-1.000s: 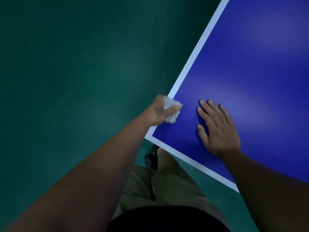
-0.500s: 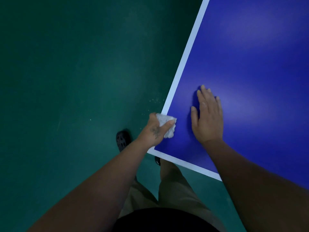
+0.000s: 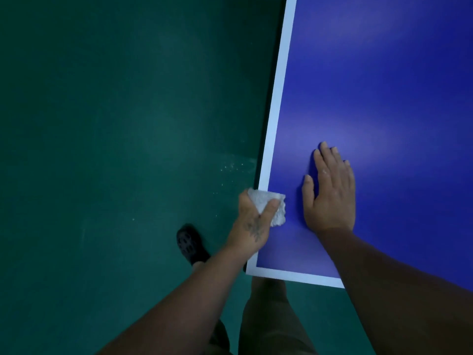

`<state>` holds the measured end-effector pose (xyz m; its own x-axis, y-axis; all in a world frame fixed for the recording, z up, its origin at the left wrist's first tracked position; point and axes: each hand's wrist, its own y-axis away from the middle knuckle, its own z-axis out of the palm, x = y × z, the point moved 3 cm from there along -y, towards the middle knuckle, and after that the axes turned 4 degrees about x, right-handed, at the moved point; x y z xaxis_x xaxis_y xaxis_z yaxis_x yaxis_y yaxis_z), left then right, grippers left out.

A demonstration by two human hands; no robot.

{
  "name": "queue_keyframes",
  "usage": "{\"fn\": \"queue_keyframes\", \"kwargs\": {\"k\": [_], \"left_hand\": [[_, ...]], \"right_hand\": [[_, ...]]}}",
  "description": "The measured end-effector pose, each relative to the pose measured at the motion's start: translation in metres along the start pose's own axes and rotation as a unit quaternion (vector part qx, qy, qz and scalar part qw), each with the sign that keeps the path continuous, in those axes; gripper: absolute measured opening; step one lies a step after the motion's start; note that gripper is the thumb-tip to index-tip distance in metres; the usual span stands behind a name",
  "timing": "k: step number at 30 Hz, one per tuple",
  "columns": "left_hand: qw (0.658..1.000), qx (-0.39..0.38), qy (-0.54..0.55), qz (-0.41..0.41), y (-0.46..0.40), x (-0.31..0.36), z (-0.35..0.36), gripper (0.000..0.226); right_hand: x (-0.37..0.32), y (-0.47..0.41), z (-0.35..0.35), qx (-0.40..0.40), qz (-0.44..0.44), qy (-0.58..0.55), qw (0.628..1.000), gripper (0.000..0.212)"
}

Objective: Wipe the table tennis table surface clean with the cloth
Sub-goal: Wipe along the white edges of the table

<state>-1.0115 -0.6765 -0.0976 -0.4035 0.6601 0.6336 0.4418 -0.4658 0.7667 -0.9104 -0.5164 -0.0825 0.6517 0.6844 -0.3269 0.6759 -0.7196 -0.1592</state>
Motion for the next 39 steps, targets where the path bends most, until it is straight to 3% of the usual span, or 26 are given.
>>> {"fn": "queue_keyframes", "kwargs": {"k": [3,6,9,13,18,23,28,34,37,39], "left_hand": [[0.999,0.005,-0.048,0.008,-0.033,0.028,-0.002,0.063],[0.999,0.012,-0.045,0.026,-0.093,0.079,-0.003,0.084],[0.998,0.009,-0.049,0.035,-0.107,0.111,-0.002,0.076],[0.999,0.011,-0.035,0.024,-0.066,0.067,-0.005,0.057],[0.998,-0.015,-0.059,-0.025,-0.030,0.039,-0.006,0.051],[0.997,0.009,-0.069,0.045,-0.107,0.114,-0.004,0.083],[0.995,0.063,-0.073,0.019,-0.118,0.158,-0.002,0.063],[0.988,0.070,-0.130,0.053,-0.041,0.087,-0.007,0.069],[0.986,0.067,-0.138,0.065,-0.064,0.095,-0.001,0.052],[0.985,0.066,-0.111,0.117,-0.101,0.130,0.004,0.044]], "right_hand": [[-0.002,-0.001,-0.001,0.004,-0.004,0.002,1.000,0.055],[-0.002,-0.003,-0.001,0.002,-0.008,0.002,1.000,0.054],[-0.001,-0.003,-0.001,-0.005,-0.006,0.005,1.000,0.055],[0.001,-0.004,-0.001,-0.005,-0.004,0.005,1.000,0.054],[0.001,-0.004,-0.002,-0.009,0.001,0.001,1.000,0.054],[0.001,-0.004,-0.001,-0.011,0.004,0.001,1.000,0.054],[0.003,-0.005,-0.003,-0.012,0.007,-0.002,1.000,0.053],[0.004,-0.005,-0.002,-0.026,0.022,-0.004,0.999,0.056],[0.003,-0.005,-0.002,-0.033,0.028,-0.002,0.999,0.057],[0.003,-0.006,-0.002,-0.032,0.027,-0.005,0.999,0.057]]}}
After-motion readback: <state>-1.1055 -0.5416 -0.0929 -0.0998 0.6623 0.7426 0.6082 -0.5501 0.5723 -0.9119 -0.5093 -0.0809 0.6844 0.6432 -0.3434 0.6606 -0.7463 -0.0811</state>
